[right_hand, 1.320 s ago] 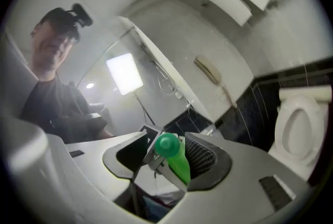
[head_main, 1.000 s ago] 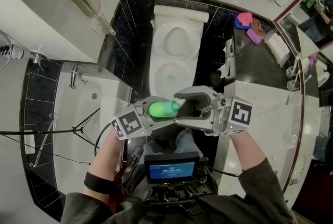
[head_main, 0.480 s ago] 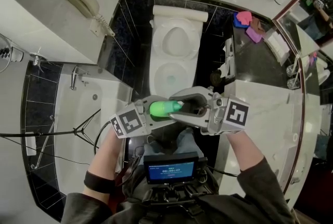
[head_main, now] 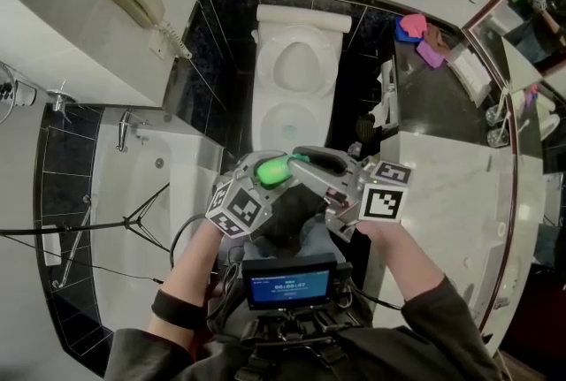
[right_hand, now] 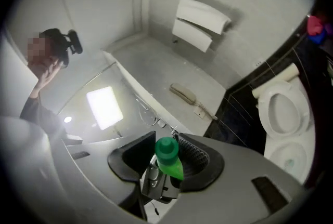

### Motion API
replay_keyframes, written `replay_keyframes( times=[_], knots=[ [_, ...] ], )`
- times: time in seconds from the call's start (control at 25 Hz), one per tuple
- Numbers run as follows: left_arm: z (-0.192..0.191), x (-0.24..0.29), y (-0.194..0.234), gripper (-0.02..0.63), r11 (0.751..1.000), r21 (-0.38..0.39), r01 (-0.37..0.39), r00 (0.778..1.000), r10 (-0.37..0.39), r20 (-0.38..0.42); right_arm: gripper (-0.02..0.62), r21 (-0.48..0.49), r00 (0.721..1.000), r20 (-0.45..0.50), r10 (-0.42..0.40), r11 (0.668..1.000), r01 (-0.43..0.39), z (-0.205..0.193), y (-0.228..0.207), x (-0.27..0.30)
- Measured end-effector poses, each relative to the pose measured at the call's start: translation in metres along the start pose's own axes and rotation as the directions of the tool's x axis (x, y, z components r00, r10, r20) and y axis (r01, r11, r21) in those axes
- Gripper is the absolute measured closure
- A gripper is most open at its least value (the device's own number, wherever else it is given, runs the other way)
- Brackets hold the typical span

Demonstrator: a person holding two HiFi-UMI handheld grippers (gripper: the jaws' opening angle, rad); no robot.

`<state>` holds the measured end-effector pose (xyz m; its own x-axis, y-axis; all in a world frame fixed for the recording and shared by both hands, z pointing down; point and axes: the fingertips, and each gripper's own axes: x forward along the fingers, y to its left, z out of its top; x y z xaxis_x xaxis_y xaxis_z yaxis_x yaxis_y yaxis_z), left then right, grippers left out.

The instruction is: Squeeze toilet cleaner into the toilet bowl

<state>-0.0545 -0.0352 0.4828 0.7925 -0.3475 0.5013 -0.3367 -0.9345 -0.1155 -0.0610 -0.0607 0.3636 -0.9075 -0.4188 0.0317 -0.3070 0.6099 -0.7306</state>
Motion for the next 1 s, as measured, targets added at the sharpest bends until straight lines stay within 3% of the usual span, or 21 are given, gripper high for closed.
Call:
replay_keyframes(
  times=[0.08, 0.2, 0.32, 0.4, 0.52, 0.6, 0.68, 0.72, 0.76, 0.84, 1.0],
  knots=[
    [-0.007, 0.005, 0.002, 0.426, 0.999, 0.011, -0.035, 0.999, 0.035, -0.019, 0.439, 0.135, 0.999, -0.022, -0.039, 0.99, 0.042, -0.007, -0.008, 0.001],
    [-0.015, 0.01, 0.006, 0.428, 0.996, 0.032, -0.081, 0.996, 0.083, -0.045, 0.443, 0.323, 0.996, -0.048, -0.073, 0.943, 0.085, -0.017, -0.018, 0.001],
    [-0.018, 0.013, 0.006, 0.428, 0.996, 0.032, -0.089, 0.994, 0.091, -0.054, 0.442, 0.388, 0.994, -0.066, -0.093, 0.915, 0.111, -0.02, -0.022, 0.0],
    [-0.017, 0.013, 0.005, 0.428, 0.997, 0.019, -0.077, 0.996, 0.078, -0.051, 0.44, 0.387, 0.995, -0.061, -0.078, 0.917, 0.096, -0.018, -0.021, 0.002],
    [-0.013, 0.009, 0.002, 0.427, 0.999, -0.028, -0.019, 0.999, 0.019, -0.026, 0.436, 0.295, 0.999, -0.027, -0.04, 0.954, 0.046, -0.009, -0.016, 0.004],
    [-0.003, 0.002, -0.002, 0.426, 0.996, -0.052, 0.071, 0.997, -0.07, 0.015, 0.41, 0.098, 1.0, -0.012, -0.009, 0.995, 0.01, 0.006, -0.01, 0.001],
    [0.01, -0.008, -0.009, 0.426, 0.98, -0.045, 0.194, 0.98, -0.191, 0.052, 0.354, -0.165, 0.998, -0.033, 0.054, 0.984, -0.059, 0.018, 0.004, -0.003],
    [0.013, -0.013, -0.013, 0.426, 0.966, -0.036, 0.255, 0.966, -0.252, 0.059, 0.354, -0.316, 0.994, -0.07, 0.086, 0.943, -0.104, 0.02, 0.015, -0.005],
    [0.016, -0.018, -0.017, 0.426, 0.952, -0.025, 0.307, 0.951, -0.305, 0.058, 0.356, -0.465, 0.987, -0.128, 0.101, 0.873, -0.15, 0.018, 0.026, -0.007],
    [0.018, -0.026, -0.022, 0.426, 0.926, -0.001, 0.378, 0.925, -0.378, 0.039, 0.356, -0.678, 0.963, -0.26, 0.069, 0.698, -0.233, 0.009, 0.042, -0.009],
    [0.018, -0.032, -0.021, 0.426, 0.907, 0.039, 0.419, 0.908, -0.419, -0.01, 0.357, -0.833, 0.932, -0.362, -0.022, 0.456, -0.313, 0.001, 0.053, -0.005]
  ],
)
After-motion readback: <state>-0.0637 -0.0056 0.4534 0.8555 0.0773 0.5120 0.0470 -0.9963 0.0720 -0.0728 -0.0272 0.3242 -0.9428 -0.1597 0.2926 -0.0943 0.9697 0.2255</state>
